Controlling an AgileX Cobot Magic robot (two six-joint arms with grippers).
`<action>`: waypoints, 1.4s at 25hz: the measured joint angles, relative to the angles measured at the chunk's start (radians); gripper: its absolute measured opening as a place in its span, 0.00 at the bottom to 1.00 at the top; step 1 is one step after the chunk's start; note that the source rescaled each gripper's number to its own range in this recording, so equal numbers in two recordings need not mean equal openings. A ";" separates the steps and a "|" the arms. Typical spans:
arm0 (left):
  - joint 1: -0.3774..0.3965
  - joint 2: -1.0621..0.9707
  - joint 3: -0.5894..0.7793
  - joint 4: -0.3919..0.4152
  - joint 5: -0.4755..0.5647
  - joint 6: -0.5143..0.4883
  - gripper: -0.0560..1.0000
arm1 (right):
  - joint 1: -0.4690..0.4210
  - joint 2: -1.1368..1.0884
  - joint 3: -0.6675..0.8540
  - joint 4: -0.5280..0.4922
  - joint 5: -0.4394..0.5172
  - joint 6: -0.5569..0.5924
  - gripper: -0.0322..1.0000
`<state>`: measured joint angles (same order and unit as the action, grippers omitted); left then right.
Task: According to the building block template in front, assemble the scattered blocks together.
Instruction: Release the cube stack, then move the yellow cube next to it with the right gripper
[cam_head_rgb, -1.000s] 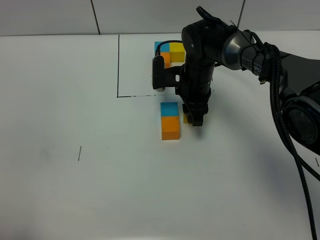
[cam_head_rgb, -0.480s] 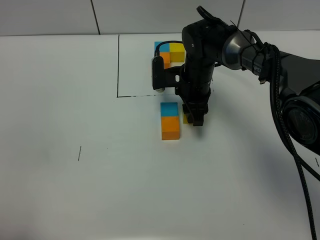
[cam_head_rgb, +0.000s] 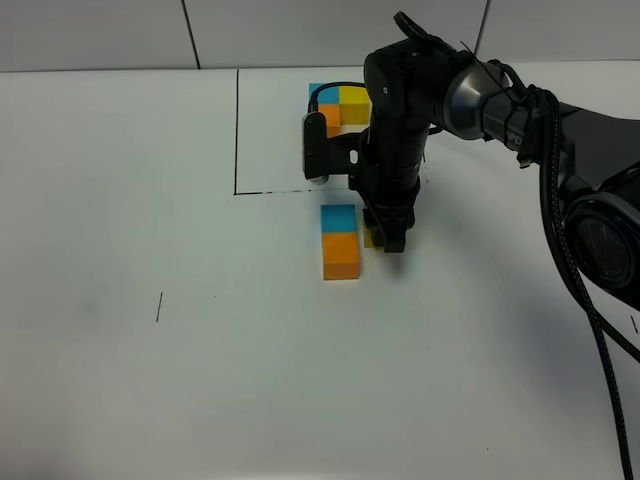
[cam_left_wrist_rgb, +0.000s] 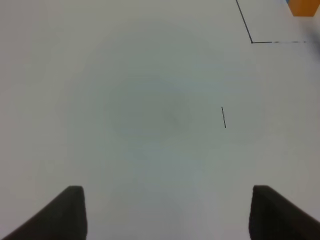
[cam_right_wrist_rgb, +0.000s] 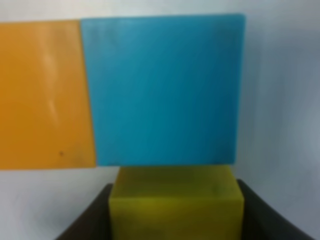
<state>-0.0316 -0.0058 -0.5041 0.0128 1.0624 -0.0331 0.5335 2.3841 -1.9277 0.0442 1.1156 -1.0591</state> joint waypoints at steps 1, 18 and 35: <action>0.000 0.000 0.000 0.000 0.000 0.000 0.50 | 0.000 0.000 0.000 0.000 0.000 0.000 0.03; 0.000 0.000 0.000 0.000 0.000 -0.002 0.50 | 0.003 0.000 0.000 0.015 -0.011 0.011 0.03; 0.000 0.000 0.000 0.000 0.000 -0.002 0.50 | 0.004 0.004 -0.003 0.023 -0.012 0.019 0.03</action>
<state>-0.0316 -0.0058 -0.5041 0.0128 1.0624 -0.0352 0.5374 2.3885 -1.9305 0.0675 1.1038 -1.0404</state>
